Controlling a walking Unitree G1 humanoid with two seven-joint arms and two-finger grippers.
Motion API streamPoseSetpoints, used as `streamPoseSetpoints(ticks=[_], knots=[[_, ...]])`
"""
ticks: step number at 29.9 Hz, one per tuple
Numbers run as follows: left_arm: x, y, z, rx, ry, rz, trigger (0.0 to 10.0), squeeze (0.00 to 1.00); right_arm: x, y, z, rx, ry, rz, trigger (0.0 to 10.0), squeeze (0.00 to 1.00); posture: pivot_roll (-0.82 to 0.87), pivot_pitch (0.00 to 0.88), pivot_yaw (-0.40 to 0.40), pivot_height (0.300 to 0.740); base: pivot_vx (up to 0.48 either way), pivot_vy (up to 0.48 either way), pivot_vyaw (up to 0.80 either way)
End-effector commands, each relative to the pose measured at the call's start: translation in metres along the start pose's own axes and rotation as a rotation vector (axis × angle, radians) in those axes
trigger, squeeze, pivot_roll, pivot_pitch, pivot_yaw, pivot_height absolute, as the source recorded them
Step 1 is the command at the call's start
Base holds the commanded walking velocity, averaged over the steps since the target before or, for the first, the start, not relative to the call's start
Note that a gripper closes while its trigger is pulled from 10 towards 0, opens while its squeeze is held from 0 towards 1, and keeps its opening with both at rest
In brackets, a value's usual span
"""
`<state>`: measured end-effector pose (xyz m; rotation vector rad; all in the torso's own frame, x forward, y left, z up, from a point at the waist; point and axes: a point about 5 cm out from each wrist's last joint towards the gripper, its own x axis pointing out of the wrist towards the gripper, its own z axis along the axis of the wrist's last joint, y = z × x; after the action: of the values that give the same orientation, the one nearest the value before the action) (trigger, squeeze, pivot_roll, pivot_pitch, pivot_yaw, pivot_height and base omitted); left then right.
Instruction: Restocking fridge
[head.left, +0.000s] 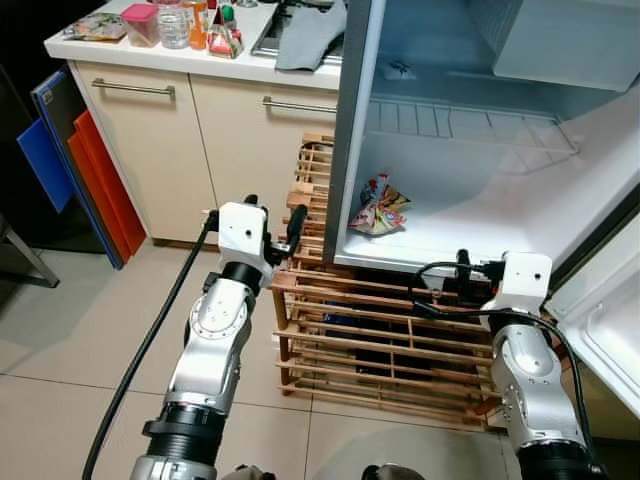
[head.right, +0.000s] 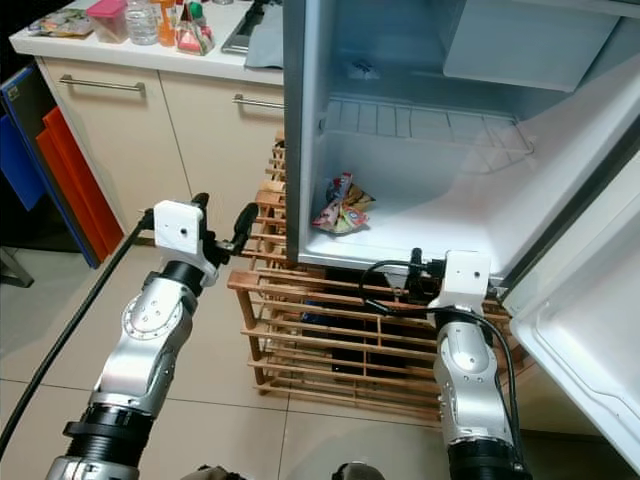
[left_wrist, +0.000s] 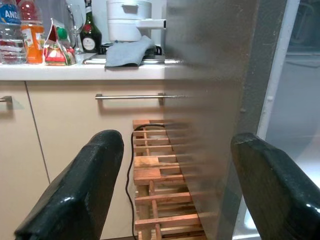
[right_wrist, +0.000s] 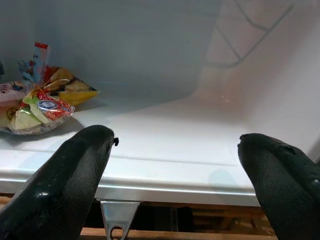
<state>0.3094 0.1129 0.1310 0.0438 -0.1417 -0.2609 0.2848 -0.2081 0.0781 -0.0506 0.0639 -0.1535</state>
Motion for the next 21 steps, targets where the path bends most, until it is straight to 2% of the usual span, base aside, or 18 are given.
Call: streamPoseSetpoints(ticks=[1, 10, 18, 21], knots=[[0.005, -0.005, 0.002, 0.015, -0.002, -0.032, 10.0, 0.00, 0.003, -0.001, 0.004, -0.009, -0.019, 0.007, 10.0, 0.00, -0.08, 0.000, -0.002, 0.740, -0.270, 0.000, 0.00], [0.008, -0.008, 0.000, 0.015, 0.004, -0.050, 10.0, 0.00, 0.005, -0.001, 0.005, -0.020, -0.023, 0.017, 10.0, 0.00, -0.10, 0.000, -0.001, 0.740, -0.341, 0.000, 0.00], [0.012, -0.010, -0.003, 0.031, 0.010, -0.067, 10.0, 0.00, -0.002, -0.006, -0.004, -0.037, 0.004, 0.011, 10.0, 0.00, -0.12, 0.000, 0.006, 0.740, -0.329, 0.000, 0.00], [0.012, -0.012, -0.004, 0.027, 0.011, -0.087, 10.0, 0.00, -0.007, -0.007, -0.010, -0.046, 0.024, 0.014, 10.0, 0.00, -0.13, 0.000, 0.014, 0.740, 0.000, 0.000, 0.00]])
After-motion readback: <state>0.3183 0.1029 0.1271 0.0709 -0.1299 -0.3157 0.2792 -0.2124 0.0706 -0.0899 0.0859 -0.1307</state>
